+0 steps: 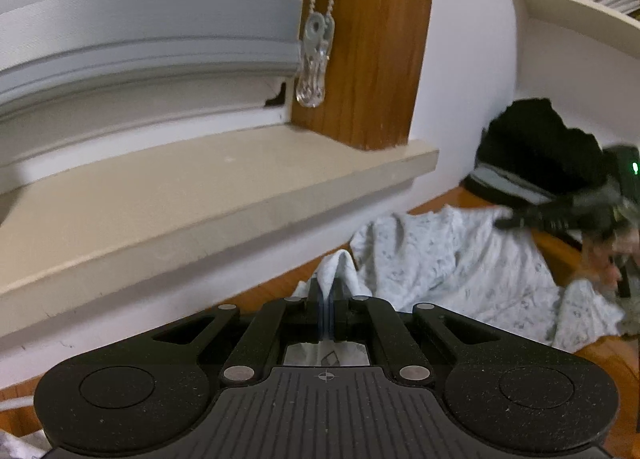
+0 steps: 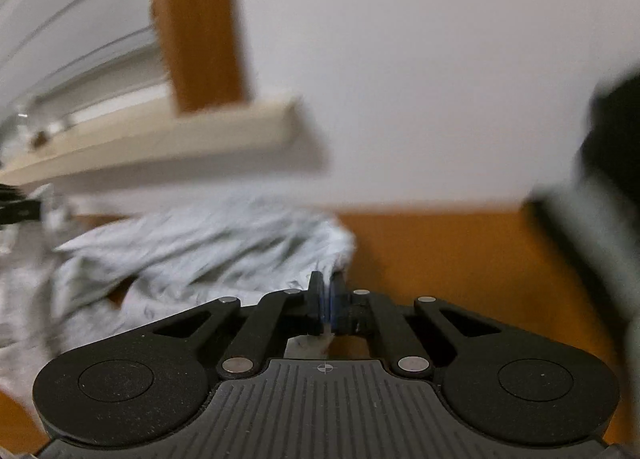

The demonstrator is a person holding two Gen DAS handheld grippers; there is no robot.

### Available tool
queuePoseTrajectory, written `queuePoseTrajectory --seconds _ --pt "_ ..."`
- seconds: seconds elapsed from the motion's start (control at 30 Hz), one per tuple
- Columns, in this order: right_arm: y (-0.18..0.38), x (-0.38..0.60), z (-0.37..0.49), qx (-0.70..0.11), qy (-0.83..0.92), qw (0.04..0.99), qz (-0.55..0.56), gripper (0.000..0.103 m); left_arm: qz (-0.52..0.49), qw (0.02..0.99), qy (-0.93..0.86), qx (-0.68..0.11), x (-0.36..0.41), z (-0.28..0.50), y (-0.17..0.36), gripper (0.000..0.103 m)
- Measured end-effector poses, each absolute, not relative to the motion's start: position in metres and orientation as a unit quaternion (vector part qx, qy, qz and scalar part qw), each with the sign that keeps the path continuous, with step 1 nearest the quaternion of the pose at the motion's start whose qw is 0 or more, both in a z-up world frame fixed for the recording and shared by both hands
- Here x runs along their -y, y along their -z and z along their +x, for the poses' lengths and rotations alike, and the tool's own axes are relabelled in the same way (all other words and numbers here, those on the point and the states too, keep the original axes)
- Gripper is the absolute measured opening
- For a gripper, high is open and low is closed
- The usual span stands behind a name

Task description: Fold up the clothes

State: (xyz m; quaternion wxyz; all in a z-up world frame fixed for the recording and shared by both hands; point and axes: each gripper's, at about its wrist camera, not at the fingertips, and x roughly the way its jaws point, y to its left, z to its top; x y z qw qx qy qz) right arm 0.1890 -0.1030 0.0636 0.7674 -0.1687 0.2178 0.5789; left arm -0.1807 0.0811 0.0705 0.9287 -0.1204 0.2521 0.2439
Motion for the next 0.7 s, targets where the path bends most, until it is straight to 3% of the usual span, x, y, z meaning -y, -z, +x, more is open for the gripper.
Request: queuePoseTrajectory --seconds 0.13,0.23,0.27,0.3,0.37,0.57,0.7 --pt "-0.097 0.104 0.194 -0.099 -0.503 0.834 -0.204 0.004 -0.124 0.931 -0.231 -0.254 -0.083 -0.178 -0.077 0.002" --pt "-0.123 0.105 0.198 -0.009 -0.438 0.869 -0.228 0.005 -0.132 0.931 -0.224 -0.258 -0.081 -0.176 -0.075 0.008" --pt "-0.131 0.105 0.200 0.021 -0.415 0.879 -0.235 0.009 -0.133 0.931 -0.222 -0.258 -0.080 -0.176 -0.075 0.015" --pt "-0.130 0.106 0.203 0.000 -0.415 0.878 -0.239 0.010 -0.133 0.931 -0.221 -0.258 -0.078 -0.177 -0.075 0.018" --pt "-0.115 0.113 0.204 -0.064 -0.435 0.866 -0.239 0.027 -0.136 0.932 -0.218 -0.256 -0.077 -0.181 -0.075 0.031" --pt "-0.081 0.138 0.181 -0.145 -0.506 0.826 -0.199 0.032 -0.136 0.928 -0.238 -0.254 -0.083 -0.202 -0.087 0.032" --pt "-0.080 0.133 0.154 -0.188 -0.562 0.786 -0.175 0.032 -0.130 0.923 -0.263 -0.249 -0.083 -0.226 -0.097 0.045"
